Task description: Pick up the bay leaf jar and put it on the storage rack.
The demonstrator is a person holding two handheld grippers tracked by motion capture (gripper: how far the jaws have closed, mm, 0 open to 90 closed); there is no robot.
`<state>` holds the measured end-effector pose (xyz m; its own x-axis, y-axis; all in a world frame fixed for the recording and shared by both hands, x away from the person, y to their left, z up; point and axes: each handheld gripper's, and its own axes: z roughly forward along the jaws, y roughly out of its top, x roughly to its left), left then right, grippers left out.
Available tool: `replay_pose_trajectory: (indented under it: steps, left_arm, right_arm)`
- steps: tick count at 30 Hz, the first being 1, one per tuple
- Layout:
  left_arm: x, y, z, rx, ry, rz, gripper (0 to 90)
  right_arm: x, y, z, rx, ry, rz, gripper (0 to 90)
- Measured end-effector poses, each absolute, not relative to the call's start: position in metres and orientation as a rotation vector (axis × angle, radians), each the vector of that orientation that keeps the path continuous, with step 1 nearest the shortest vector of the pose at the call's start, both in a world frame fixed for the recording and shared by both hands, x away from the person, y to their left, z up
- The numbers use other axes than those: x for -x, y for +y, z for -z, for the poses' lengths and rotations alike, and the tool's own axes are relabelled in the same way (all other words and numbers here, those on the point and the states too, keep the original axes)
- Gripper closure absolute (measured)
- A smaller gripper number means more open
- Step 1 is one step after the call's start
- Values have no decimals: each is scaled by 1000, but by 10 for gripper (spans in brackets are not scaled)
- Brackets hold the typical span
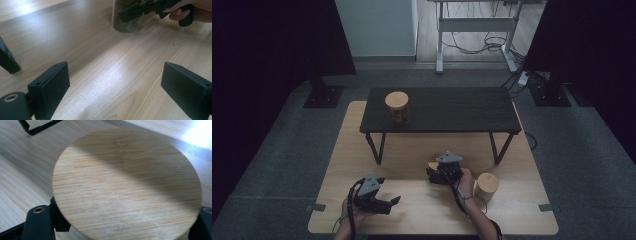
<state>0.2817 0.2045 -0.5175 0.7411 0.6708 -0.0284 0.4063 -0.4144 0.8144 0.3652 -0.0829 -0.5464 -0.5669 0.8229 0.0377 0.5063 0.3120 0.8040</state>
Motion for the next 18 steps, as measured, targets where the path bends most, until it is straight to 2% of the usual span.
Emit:
replay_pose_trajectory:
  steps: [18]
  left_arm:
    - [-282,204,518,-2066,814,-385,81]
  right_arm:
    - [-351,-88,526,-1132,2176,-1185,251]
